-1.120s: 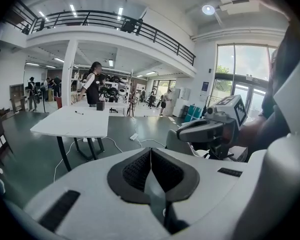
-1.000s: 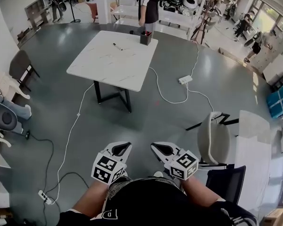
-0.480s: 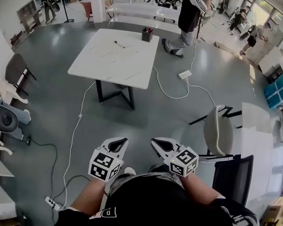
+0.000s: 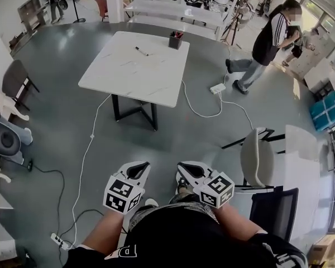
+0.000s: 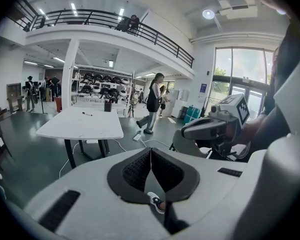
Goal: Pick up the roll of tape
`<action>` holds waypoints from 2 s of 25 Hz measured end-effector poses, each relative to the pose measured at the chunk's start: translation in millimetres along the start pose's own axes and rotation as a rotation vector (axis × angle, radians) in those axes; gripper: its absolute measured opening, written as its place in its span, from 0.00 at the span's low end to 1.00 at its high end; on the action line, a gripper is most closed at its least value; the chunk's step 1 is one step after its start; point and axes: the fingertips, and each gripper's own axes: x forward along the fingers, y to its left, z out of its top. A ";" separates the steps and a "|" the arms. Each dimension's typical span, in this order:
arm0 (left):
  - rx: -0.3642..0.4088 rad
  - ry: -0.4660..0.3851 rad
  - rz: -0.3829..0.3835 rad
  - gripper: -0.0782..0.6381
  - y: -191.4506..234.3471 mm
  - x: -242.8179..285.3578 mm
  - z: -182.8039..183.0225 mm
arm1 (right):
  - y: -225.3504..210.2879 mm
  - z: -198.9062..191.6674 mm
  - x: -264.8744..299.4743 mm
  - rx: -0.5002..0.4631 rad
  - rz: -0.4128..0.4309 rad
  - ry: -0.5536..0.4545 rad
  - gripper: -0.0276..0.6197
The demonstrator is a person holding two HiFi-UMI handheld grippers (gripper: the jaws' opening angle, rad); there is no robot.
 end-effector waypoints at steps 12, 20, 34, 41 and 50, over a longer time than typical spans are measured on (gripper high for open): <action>-0.073 -0.022 0.092 0.14 37.5 60.4 54.5 | -91.8 50.4 28.0 -0.016 0.090 -0.044 0.05; -0.121 -0.023 0.128 0.14 40.6 134.9 88.2 | -178.2 62.9 27.5 0.006 0.119 -0.031 0.05; -0.145 -0.031 0.245 0.14 45.2 202.7 126.9 | -261.0 77.3 16.6 -0.008 0.204 -0.024 0.05; -0.156 0.003 0.249 0.14 56.3 215.6 122.4 | -272.8 75.6 28.7 0.002 0.223 -0.006 0.05; -0.148 -0.017 0.242 0.14 98.9 231.5 139.5 | -292.0 88.6 64.5 -0.012 0.214 0.024 0.05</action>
